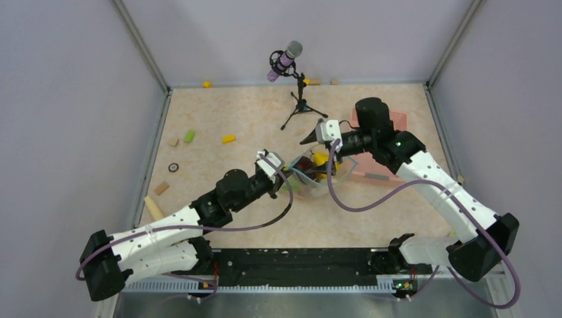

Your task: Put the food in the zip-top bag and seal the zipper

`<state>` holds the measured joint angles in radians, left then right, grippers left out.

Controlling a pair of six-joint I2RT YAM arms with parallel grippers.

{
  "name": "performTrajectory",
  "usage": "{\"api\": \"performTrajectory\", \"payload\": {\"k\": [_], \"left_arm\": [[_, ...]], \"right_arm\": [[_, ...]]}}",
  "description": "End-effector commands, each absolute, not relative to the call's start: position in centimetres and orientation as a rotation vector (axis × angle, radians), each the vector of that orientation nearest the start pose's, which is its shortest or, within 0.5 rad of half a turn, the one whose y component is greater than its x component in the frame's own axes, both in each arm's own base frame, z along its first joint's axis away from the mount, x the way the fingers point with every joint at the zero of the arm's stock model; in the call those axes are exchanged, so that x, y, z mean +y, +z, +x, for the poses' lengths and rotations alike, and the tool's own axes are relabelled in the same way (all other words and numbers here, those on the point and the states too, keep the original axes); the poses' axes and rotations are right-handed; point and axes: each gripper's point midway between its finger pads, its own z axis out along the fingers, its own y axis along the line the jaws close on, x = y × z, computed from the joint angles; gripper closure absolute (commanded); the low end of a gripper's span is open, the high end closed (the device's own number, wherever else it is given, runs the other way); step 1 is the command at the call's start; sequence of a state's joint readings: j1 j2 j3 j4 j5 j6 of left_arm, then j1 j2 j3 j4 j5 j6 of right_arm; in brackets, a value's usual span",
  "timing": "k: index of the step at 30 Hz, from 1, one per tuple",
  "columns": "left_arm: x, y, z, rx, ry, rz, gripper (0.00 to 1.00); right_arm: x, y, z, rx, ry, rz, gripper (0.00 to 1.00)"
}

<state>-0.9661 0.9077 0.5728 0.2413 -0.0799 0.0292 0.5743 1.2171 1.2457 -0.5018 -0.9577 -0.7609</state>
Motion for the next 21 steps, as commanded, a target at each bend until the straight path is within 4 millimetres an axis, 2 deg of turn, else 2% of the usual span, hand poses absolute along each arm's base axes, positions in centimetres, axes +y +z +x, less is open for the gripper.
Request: {"api": "performTrajectory", "payload": {"k": [1, 9, 13, 17, 21], "left_arm": [[-28.6, 26.9, 22.5, 1.503, -0.672, 0.642, 1.0], [-30.0, 26.9, 22.8, 1.548, -0.695, 0.666, 1.0], [-31.0, 27.0, 22.3, 1.551, -0.748, 0.7, 1.0], [-31.3, 26.7, 22.1, 1.533, -0.756, 0.727, 1.0], [-30.6, 26.5, 22.5, 1.539, -0.713, 0.72, 1.0]], "right_arm": [[30.2, 31.4, 19.5, 0.928, 0.915, -1.682, 0.26], [31.8, 29.2, 19.7, 0.988, 0.99, -1.715, 0.31], [32.0, 27.7, 21.2, 1.095, 0.943, -1.708, 0.46], [31.8, 27.0, 22.0, 1.149, 0.899, -1.703, 0.66], [31.3, 26.3, 22.5, 1.188, 0.847, -1.72, 0.74]]}}
